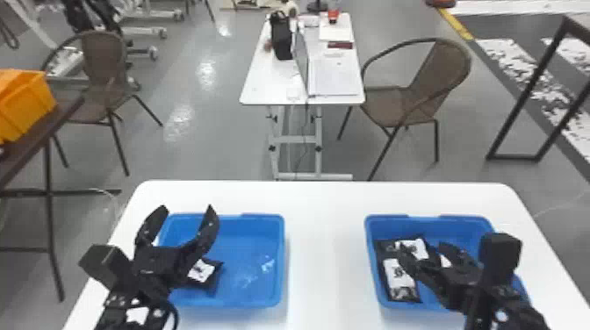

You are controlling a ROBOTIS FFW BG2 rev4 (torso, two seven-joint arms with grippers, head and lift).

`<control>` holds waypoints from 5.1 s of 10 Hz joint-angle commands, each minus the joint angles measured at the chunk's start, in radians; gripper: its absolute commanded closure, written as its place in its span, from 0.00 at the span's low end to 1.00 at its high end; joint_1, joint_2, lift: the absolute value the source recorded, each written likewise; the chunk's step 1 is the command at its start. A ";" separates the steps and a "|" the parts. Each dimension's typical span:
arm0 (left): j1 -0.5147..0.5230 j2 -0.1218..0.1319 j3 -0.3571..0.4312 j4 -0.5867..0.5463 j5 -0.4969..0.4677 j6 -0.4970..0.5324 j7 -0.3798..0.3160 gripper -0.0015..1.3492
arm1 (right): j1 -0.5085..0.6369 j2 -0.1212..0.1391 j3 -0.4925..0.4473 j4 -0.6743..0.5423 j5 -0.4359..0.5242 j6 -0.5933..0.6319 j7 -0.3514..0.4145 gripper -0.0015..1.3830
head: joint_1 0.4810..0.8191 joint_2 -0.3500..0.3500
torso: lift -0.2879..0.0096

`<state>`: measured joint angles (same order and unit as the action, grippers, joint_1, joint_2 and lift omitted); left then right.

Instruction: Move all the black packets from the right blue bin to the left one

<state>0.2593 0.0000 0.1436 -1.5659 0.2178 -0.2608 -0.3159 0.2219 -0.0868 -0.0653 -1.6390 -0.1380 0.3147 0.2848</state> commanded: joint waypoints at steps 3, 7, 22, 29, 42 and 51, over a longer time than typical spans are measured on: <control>0.006 -0.003 -0.001 0.000 0.003 0.009 0.000 0.09 | -0.010 0.002 -0.033 0.085 -0.014 0.021 -0.018 0.18 | 0.63 0.54 | 0.97; 0.005 -0.003 -0.001 0.000 0.012 0.018 -0.006 0.09 | -0.088 -0.013 0.024 0.157 -0.014 0.115 -0.010 0.18 | 0.63 0.53 | 0.97; 0.011 -0.003 0.008 0.003 0.029 0.037 -0.020 0.09 | -0.147 -0.022 0.061 0.255 -0.034 0.211 -0.015 0.78 | 0.63 0.58 | 0.97; 0.008 -0.003 0.001 0.000 0.049 0.022 -0.025 0.09 | -0.087 -0.042 0.082 -0.013 -0.063 0.076 0.039 0.78 | 0.63 0.60 | 0.97; -0.137 0.017 -0.130 -0.120 0.364 0.394 -0.121 0.09 | -0.484 -0.120 0.547 0.120 -0.123 -0.020 0.321 0.78 | 0.63 0.78 | 0.97; -0.144 0.015 -0.156 -0.097 0.428 0.324 -0.114 0.90 | -0.490 -0.097 0.550 0.160 -0.141 -0.046 0.321 0.78 | 0.63 0.80 | 0.97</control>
<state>0.1158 0.0148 -0.0119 -1.6615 0.6444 0.0584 -0.4298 -0.2695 -0.1866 0.4849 -1.4796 -0.2802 0.2725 0.6042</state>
